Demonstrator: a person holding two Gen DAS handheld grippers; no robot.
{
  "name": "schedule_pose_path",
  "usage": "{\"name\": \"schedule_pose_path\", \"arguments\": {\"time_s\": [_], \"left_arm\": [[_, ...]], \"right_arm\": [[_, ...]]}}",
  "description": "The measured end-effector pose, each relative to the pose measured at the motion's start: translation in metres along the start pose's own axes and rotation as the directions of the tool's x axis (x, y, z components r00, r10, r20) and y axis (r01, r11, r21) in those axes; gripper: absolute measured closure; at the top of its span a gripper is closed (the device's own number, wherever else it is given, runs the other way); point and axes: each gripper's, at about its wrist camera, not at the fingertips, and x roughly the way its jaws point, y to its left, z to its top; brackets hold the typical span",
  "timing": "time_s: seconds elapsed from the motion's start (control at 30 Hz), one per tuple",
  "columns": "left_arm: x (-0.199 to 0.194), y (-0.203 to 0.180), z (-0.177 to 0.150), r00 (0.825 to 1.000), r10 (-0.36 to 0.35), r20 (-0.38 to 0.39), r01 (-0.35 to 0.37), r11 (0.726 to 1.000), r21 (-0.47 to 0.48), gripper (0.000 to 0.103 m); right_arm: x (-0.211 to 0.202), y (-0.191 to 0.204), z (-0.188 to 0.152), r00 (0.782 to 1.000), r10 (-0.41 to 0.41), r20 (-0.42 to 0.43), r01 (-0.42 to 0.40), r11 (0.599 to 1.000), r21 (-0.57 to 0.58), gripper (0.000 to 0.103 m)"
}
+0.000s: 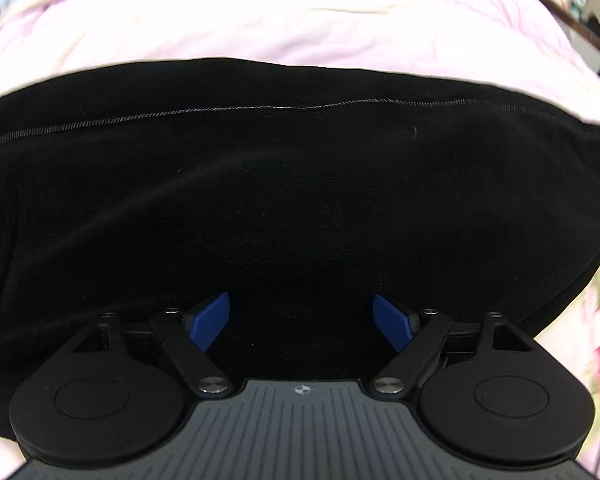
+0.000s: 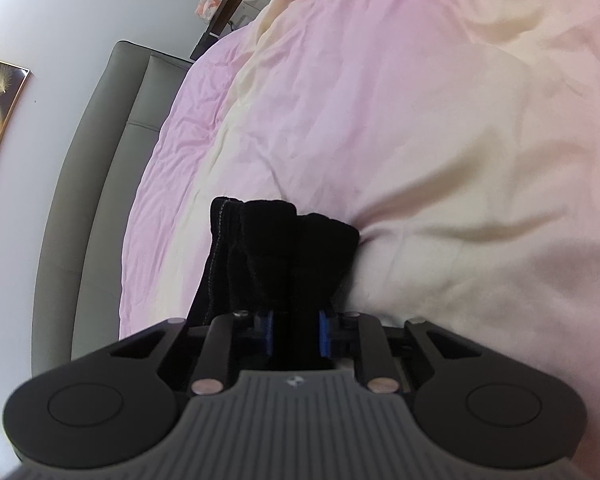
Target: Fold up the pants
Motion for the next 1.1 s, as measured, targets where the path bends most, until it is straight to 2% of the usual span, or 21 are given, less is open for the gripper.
{"name": "schedule_pose_path", "arguments": {"time_s": [0.13,0.2,0.23,0.37,0.53,0.67,0.77,0.83,0.9,1.0,1.1], "left_arm": [[0.001,0.014,0.002,0.999,-0.045,-0.006,0.045,0.997,-0.06,0.003],[0.001,0.019,0.002,0.998,-0.059,-0.006,0.059,0.996,-0.066,0.002],[0.002,0.023,0.001,0.998,-0.062,-0.006,0.061,0.996,-0.064,0.002],[0.004,0.039,0.0,0.997,-0.081,-0.004,0.08,0.993,-0.085,0.0],[0.011,0.055,0.005,0.993,-0.12,0.008,0.12,0.982,-0.147,0.0],[0.009,0.08,0.011,0.985,-0.174,0.009,0.171,0.955,-0.244,0.0],[0.008,0.105,0.014,0.971,-0.237,0.017,0.228,0.912,-0.34,0.0],[0.007,0.116,0.015,0.962,-0.271,0.02,0.26,0.893,-0.367,0.0],[0.007,0.126,0.016,0.96,-0.279,0.026,0.268,0.887,-0.376,0.0],[0.009,0.14,0.015,0.956,-0.29,0.034,0.279,0.874,-0.398,0.0],[0.008,0.148,0.015,0.951,-0.304,0.048,0.294,0.852,-0.433,0.0]], "right_arm": [[-0.01,0.013,-0.006,0.998,-0.001,0.056,0.004,0.999,-0.05,0.09],[-0.021,0.036,-0.014,0.994,0.017,0.112,0.005,0.982,-0.188,0.09],[-0.026,0.05,-0.019,0.989,0.041,0.14,-0.001,0.962,-0.275,0.09],[-0.043,0.096,-0.051,0.966,0.18,0.187,-0.043,0.822,-0.568,0.09],[-0.054,0.127,-0.09,0.95,0.285,0.129,-0.094,0.654,-0.751,0.09],[-0.059,0.144,-0.119,0.943,0.323,0.075,-0.119,0.541,-0.833,0.09],[-0.061,0.155,-0.141,0.937,0.347,0.024,-0.146,0.455,-0.878,0.09],[-0.062,0.161,-0.157,0.934,0.358,-0.015,-0.165,0.392,-0.905,0.09],[-0.063,0.166,-0.175,0.928,0.368,-0.051,-0.181,0.328,-0.927,0.09],[-0.066,0.17,-0.206,0.917,0.374,-0.138,-0.229,0.212,-0.95,0.09],[-0.064,0.17,-0.243,0.912,0.336,-0.237,-0.273,0.065,-0.96,0.09]]}}
